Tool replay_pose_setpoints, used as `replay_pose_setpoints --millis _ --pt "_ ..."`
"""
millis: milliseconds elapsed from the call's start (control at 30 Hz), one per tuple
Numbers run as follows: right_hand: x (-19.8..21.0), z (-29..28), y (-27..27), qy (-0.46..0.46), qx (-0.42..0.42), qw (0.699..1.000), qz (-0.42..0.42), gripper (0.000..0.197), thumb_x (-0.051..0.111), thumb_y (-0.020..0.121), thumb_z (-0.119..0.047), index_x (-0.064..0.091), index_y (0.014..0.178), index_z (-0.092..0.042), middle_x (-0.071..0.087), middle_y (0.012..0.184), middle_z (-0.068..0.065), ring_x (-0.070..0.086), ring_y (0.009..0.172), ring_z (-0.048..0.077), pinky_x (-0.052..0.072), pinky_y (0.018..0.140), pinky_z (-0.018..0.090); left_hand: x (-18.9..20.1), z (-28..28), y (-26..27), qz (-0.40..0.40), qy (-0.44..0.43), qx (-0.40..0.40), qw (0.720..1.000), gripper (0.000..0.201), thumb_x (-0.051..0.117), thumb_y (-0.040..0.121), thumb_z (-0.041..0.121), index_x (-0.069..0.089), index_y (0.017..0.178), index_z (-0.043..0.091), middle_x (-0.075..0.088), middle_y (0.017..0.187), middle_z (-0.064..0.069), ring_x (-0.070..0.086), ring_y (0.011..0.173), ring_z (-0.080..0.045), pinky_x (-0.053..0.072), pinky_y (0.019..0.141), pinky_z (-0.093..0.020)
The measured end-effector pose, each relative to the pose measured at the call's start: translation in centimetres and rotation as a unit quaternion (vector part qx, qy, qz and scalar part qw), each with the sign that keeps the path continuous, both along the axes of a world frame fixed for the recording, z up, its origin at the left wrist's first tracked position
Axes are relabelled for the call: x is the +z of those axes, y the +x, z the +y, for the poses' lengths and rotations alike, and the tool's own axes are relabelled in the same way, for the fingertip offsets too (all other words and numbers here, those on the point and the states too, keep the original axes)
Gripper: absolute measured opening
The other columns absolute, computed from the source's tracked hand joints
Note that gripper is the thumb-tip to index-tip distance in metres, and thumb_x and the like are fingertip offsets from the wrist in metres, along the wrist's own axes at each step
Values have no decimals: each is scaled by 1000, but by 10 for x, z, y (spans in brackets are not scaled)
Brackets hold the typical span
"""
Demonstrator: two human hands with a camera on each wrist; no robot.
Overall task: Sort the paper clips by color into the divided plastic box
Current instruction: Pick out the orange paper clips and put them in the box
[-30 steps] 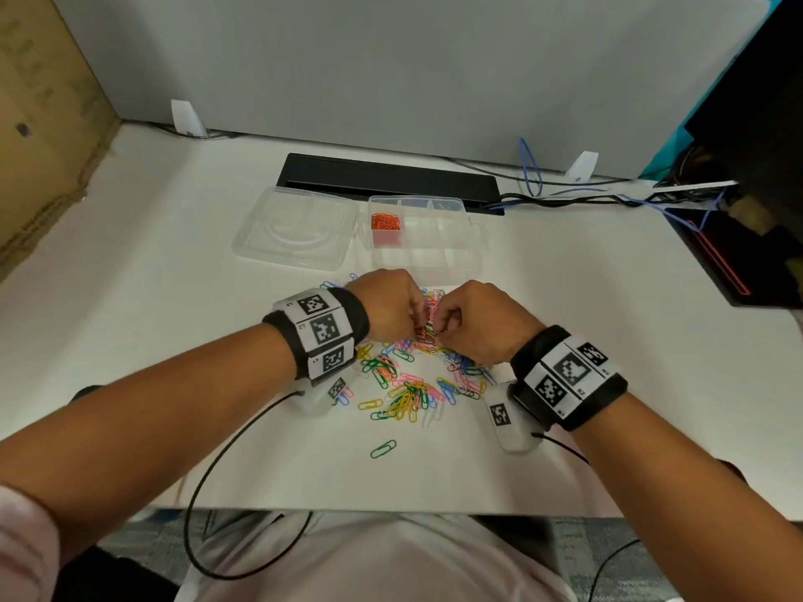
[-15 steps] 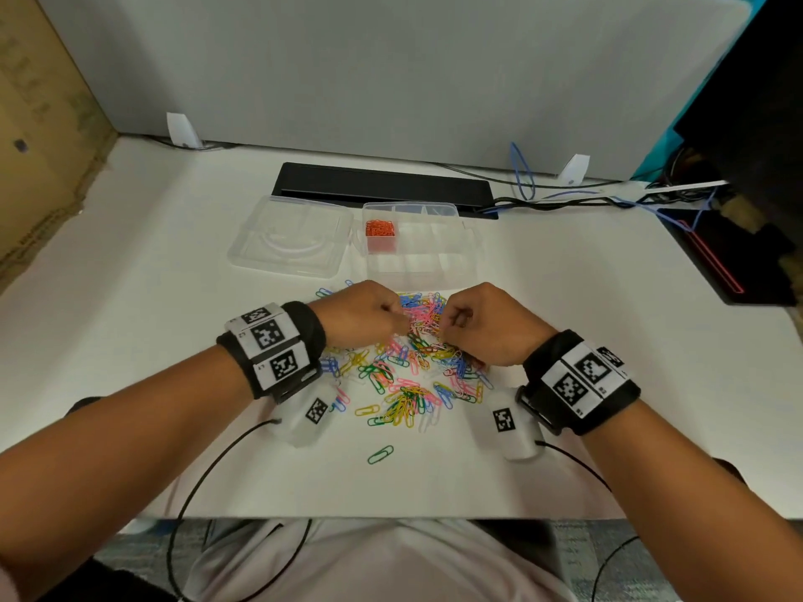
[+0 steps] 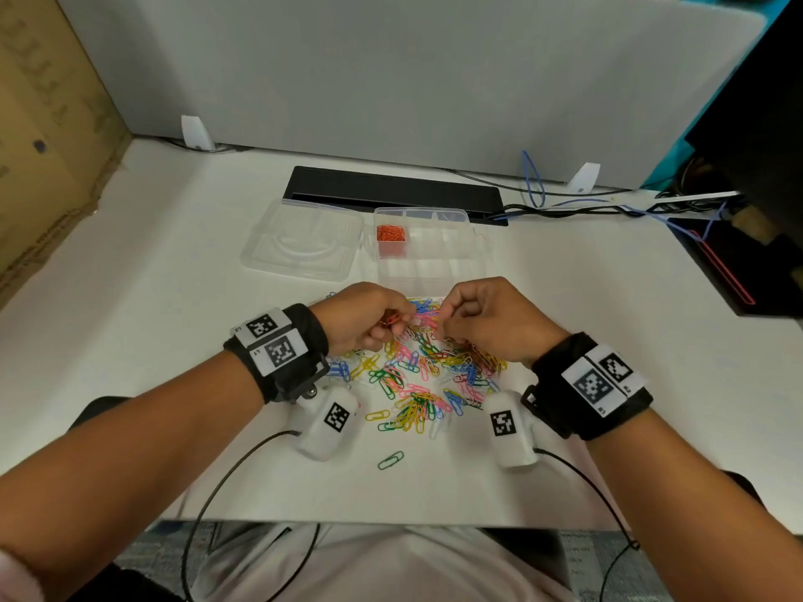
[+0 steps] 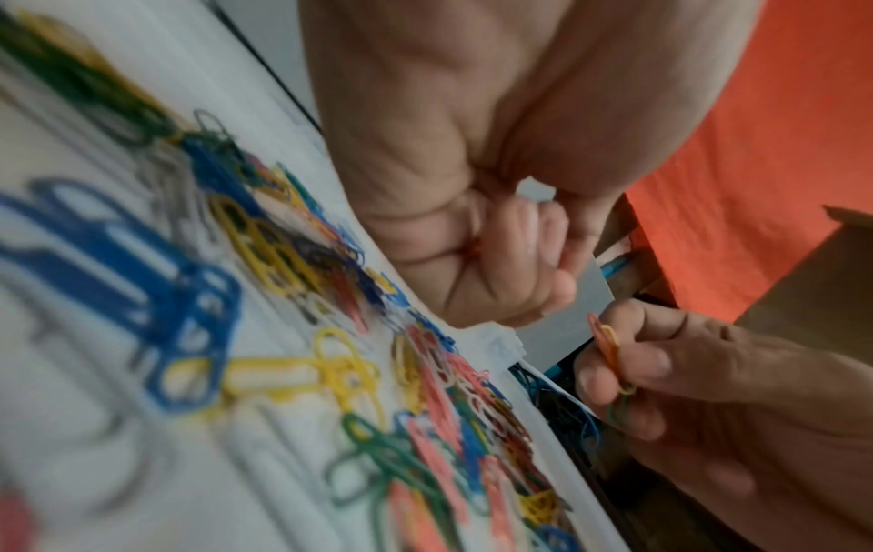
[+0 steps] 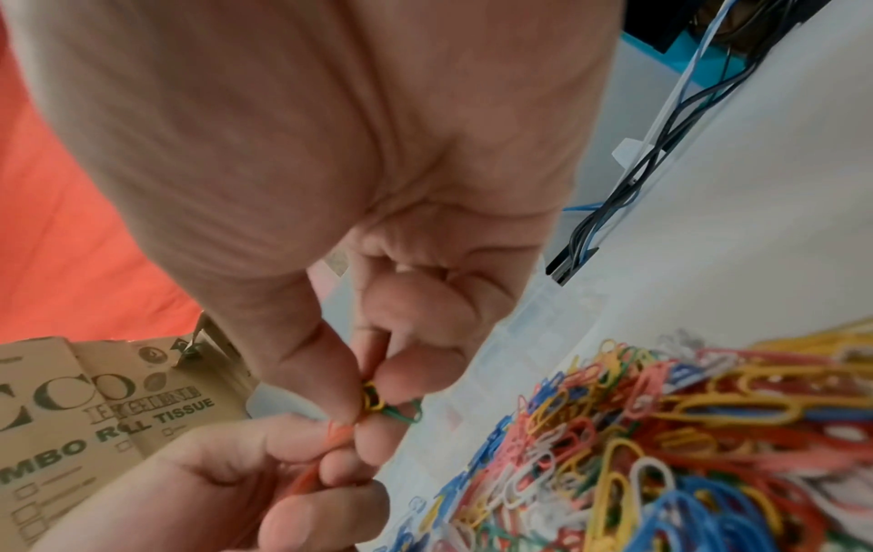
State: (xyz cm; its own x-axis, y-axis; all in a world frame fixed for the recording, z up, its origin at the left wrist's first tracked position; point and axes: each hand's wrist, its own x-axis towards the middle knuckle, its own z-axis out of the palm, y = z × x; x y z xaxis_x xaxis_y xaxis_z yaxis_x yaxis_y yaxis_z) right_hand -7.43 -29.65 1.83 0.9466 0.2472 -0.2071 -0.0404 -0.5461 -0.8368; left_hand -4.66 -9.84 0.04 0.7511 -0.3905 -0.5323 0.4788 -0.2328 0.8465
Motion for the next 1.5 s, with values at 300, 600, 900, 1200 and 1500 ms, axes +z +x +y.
replay_pose_setpoints --millis 300,600,900,1200,1500 --pt "-2 10 6 17 -33 998 -41 13 83 77 -8 70 73 -12 67 65 5 59 60 14 51 62 26 -6 -8 -4 81 -104 44 990 27 53 98 24 66 82 6 63 68 -5 58 52 -11 49 45 -18" --pt "-7 -3 -2 -238 17 966 -98 15 74 81 -20 76 93 -28 68 88 -8 63 84 13 52 79 31 -8 -9 1 48 -34 75 995 38 57 91 23 43 56 18 48 52 4 35 41 -8 28 34 -17" --pt "-10 14 -6 -336 97 934 -72 16 58 82 -18 71 72 -22 68 74 -7 64 73 18 53 67 30 0 -23 7 94 -71 75 990 33 42 100 29 60 83 8 53 58 -3 52 45 -13 39 38 -17" --pt "-10 8 -4 -327 106 937 -62 14 61 82 -19 68 70 -21 63 68 -10 60 70 15 50 67 27 2 -1 12 138 -166 118 969 44 33 102 32 62 111 1 73 97 -19 72 94 -30 59 78 -36" --pt "-12 10 0 -331 118 935 -58 12 64 81 -19 73 73 -19 68 71 -7 64 72 17 57 71 35 -7 -7 10 -123 134 -64 981 10 67 89 23 75 89 16 55 61 7 46 51 -7 35 48 -18"
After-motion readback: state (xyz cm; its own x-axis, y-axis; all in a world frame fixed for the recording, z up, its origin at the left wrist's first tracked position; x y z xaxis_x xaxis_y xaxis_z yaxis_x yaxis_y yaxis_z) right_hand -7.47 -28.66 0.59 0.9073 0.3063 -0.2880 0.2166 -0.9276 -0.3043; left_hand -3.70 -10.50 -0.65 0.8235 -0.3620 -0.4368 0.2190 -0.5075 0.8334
